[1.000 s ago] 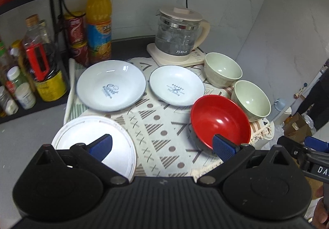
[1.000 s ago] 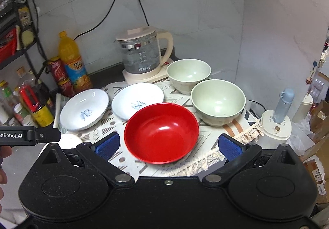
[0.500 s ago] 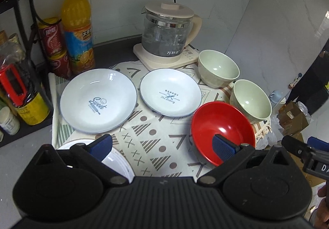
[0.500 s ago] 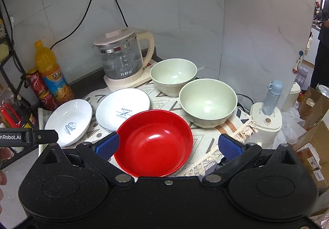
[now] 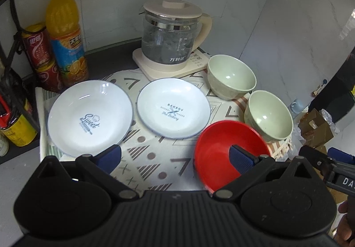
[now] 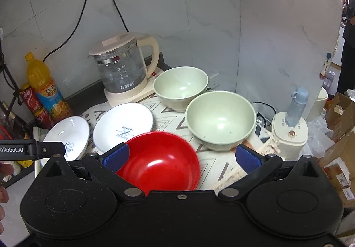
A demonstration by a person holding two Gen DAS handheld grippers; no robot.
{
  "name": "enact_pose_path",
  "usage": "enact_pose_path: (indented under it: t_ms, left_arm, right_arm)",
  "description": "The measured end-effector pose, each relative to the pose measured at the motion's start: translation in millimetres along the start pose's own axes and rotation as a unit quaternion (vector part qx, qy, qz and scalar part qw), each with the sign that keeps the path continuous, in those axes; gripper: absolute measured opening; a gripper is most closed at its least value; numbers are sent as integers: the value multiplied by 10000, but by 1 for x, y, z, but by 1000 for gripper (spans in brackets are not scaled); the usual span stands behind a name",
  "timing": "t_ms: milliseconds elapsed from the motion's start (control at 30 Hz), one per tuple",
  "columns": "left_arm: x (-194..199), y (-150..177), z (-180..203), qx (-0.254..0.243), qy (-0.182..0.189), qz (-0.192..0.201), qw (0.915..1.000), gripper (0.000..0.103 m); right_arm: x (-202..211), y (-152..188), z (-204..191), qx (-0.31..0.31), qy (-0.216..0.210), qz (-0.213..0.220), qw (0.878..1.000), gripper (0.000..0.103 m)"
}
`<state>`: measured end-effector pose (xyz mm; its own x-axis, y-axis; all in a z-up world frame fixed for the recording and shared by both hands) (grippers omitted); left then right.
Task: Organize plates and bowls
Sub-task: 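Move both grippers toward the larger pale green bowl, then close both grippers on the rim of the larger pale green bowl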
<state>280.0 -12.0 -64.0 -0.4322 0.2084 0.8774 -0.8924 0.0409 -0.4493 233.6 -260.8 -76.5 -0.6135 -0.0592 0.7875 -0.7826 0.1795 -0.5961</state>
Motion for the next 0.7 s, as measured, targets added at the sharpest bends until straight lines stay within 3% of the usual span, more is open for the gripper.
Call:
enact_pose_path:
  t_ms: [700]
  left_arm:
    - [-63, -42, 73, 745, -27, -168, 9971, 100]
  right_arm:
    - [-74, -52, 85, 351, -300, -474, 9978, 101]
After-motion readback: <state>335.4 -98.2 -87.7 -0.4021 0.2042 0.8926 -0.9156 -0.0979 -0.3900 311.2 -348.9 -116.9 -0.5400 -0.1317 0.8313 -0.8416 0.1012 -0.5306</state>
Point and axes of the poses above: each gripper's, at about its wrist camera, not at the fingertips, and x roughly against the way its jaws point, z to its right, y to its underside, the point moved 5 cm from there along -x, roughly the way its jaws point, and after that the axes turned 9 degrees about -z, right-handed, at the moved point
